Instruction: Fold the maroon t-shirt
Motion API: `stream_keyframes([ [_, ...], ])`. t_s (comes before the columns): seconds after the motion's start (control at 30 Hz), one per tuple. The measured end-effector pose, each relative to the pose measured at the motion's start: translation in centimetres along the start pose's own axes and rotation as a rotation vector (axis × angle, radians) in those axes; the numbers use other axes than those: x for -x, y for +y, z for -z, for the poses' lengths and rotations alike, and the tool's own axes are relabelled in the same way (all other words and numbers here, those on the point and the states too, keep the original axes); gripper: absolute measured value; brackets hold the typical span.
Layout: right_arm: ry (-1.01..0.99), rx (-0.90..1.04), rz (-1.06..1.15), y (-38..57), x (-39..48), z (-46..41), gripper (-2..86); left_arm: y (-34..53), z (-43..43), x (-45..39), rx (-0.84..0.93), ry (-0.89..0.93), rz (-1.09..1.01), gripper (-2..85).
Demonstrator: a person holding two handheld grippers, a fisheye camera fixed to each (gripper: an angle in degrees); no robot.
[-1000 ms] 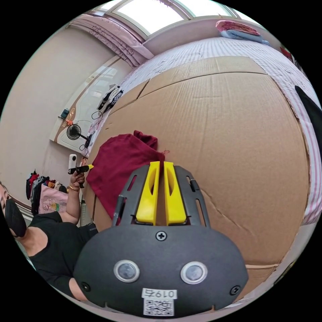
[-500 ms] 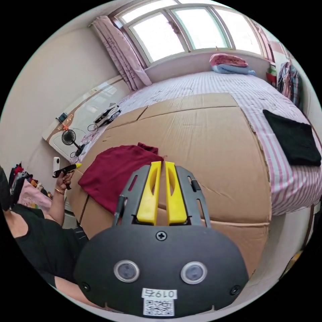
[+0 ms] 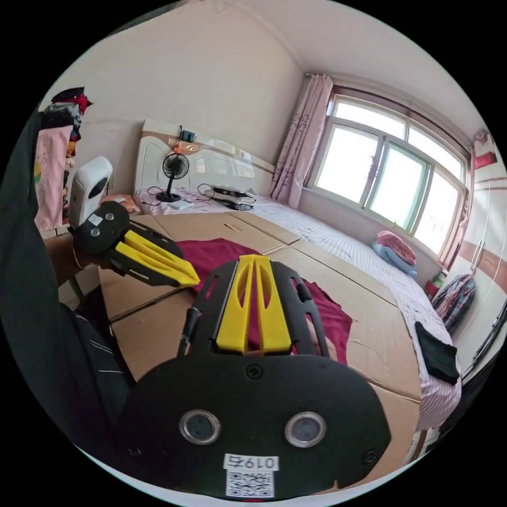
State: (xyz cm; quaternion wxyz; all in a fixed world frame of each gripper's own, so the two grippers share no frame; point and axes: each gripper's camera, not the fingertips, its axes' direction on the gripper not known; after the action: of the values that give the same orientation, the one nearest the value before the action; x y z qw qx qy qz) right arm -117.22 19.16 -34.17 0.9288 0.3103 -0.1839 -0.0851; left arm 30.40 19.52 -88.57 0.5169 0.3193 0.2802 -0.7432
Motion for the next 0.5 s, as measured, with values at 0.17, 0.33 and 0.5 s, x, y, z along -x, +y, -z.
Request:
stream_keyframes([
  [0.17,0.125,0.084,0.166,-0.9,7.9,-1.2,-1.0,0.8,-2.1,-5.0,-0.126,0.054,0.059,1.0],
  [0.33,0.140,0.195,0.242,0.8,11.7,-2.4,-0.9,2.4,-6.0,-9.9,0.009,-0.080,0.002,1.1],
  [0.5,0.161,0.324,0.373,1.8,15.6,-4.0,-0.5,3.8,-10.4,-15.1,0.166,-0.148,-0.071,1.8],
])
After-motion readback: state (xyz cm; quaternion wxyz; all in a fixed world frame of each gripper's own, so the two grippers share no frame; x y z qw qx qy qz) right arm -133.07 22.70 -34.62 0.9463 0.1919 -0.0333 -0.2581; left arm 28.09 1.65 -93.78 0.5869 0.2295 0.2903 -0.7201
